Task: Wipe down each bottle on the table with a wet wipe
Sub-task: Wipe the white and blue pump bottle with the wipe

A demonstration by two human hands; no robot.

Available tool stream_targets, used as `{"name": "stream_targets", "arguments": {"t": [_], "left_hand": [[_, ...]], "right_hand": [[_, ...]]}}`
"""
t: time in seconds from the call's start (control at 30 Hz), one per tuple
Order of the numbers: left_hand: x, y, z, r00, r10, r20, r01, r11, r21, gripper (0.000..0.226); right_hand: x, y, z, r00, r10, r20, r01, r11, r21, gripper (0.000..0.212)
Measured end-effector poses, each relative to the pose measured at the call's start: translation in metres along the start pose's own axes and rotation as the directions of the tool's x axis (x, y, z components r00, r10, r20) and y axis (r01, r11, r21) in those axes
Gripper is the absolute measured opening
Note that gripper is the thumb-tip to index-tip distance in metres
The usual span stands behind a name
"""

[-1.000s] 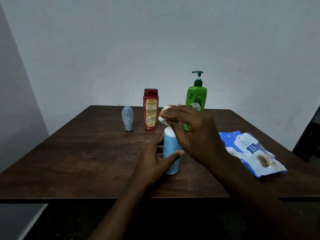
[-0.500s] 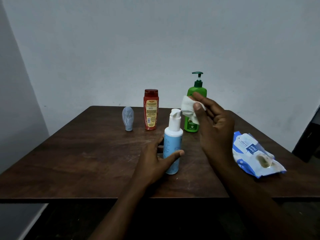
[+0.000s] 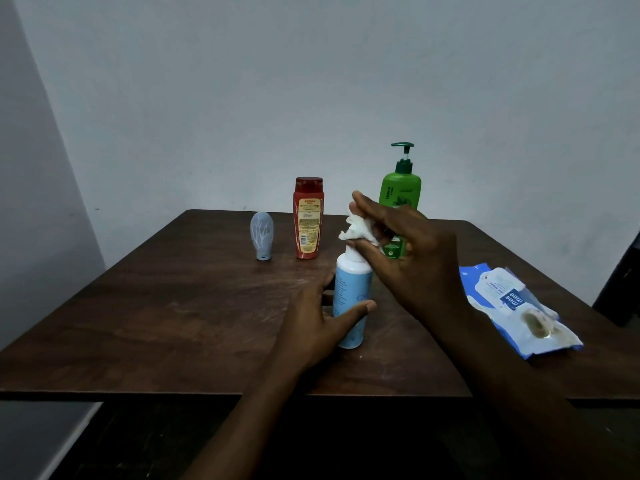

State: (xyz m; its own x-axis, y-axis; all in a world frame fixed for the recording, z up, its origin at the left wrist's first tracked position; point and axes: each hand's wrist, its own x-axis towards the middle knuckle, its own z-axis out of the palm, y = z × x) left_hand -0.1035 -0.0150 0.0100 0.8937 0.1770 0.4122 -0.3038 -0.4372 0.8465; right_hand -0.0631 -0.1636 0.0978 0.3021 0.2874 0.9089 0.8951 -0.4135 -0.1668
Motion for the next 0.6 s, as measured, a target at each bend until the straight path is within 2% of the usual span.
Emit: {"name": "stream_targets", "arguments": {"t": [0.13, 0.3, 0.43, 0.6], "left_hand": [[0.000, 0.000, 0.000, 1.000, 0.002, 0.000, -0.002, 1.000, 0.000, 0.069], [0.000, 0.000, -0.001, 1.000, 0.004, 0.012, -0.004, 1.000, -0.006, 0.067], [0.001, 0.000, -0.002, 1.000, -0.003, 0.025, 0.003, 1.000, -0.002, 0.072], [-0.001, 0.000, -0.005, 1.000, 0.010, 0.024, -0.010, 1.000, 0.004, 0.074]], "right_hand": [[0.010, -0.006, 0.008, 0.994, 0.055, -0.097, -0.054, 0.999, 0.007, 0.048], [0.008, -0.008, 0.014, 0.991, -0.002, -0.132, 0.000, 1.000, -0.013, 0.048], [0.009, -0.002, 0.007, 0.998, -0.016, -0.068, 0.016, 1.000, 0.009, 0.051], [0.013, 0.015, -0.010, 0.991, -0.053, 0.126, 0.032, 0.986, 0.163, 0.043]]}}
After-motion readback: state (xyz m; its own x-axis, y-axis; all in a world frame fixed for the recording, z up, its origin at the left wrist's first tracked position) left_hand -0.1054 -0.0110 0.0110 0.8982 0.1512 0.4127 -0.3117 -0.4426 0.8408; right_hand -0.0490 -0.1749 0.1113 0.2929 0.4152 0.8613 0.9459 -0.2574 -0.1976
